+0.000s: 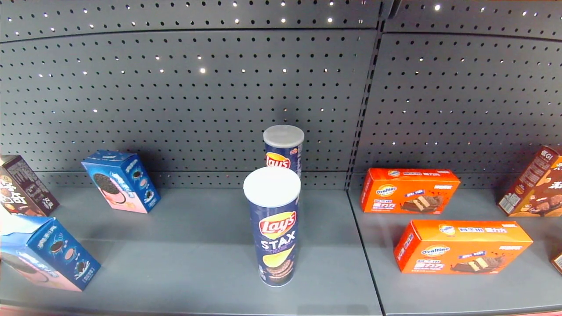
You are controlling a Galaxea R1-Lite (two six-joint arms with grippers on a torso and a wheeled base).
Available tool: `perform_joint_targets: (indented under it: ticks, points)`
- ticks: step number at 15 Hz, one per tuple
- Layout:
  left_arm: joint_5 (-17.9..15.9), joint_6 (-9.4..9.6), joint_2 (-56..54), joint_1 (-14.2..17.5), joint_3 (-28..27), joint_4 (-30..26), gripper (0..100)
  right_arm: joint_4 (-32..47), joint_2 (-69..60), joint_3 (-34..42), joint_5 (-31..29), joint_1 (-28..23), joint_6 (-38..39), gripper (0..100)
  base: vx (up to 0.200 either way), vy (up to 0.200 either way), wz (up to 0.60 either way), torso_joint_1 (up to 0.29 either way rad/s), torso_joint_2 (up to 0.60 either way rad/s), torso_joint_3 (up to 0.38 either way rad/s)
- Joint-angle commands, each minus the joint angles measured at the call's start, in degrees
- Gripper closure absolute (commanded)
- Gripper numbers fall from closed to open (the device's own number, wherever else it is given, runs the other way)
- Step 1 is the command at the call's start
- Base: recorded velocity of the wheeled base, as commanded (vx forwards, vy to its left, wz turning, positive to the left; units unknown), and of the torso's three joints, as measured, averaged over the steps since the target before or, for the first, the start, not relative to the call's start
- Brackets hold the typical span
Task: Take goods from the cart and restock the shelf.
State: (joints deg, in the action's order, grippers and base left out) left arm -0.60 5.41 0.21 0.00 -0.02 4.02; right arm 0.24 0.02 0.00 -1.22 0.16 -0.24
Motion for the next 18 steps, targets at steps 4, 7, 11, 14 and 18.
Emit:
perform_joint_targets:
  ticks: [4,7,11,14,18]
  points:
    - [-4.24,8.39,0.14,0.0,-0.06,-0.33,0,0.02,-0.02,0.0,-0.01,0.02,-0.02,0,0.0,0.0,0.0,0.0,0.0,0.0]
    - [9.3,2.41,0.14,0.0,0.02,0.02,0,0.02,-0.02,0.0,-0.01,0.02,-0.02,0,0.0,0.0,0.0,0.0,0.0,0.0]
    - [2.36,-6.82,0.14,0.0,0.02,-0.16,0,0.02,-0.02,0.0,-0.01,0.02,-0.02,0,0.0,0.0,0.0,0.0,0.0,0.0]
    - [2.0,-5.59,0.14,0.0,0.02,-0.16,0,0.02,-0.02,0.0,-0.01,0.02,-0.02,0,0.0,0.0,0.0,0.0,0.0,0.0]
    - [2.0,-5.94,0.14,0.0,0.02,-0.16,0,0.02,-0.02,0.0,-0.01,0.02,-0.02,0,0.0,0.0,0.0,0.0,0.0,0.0]
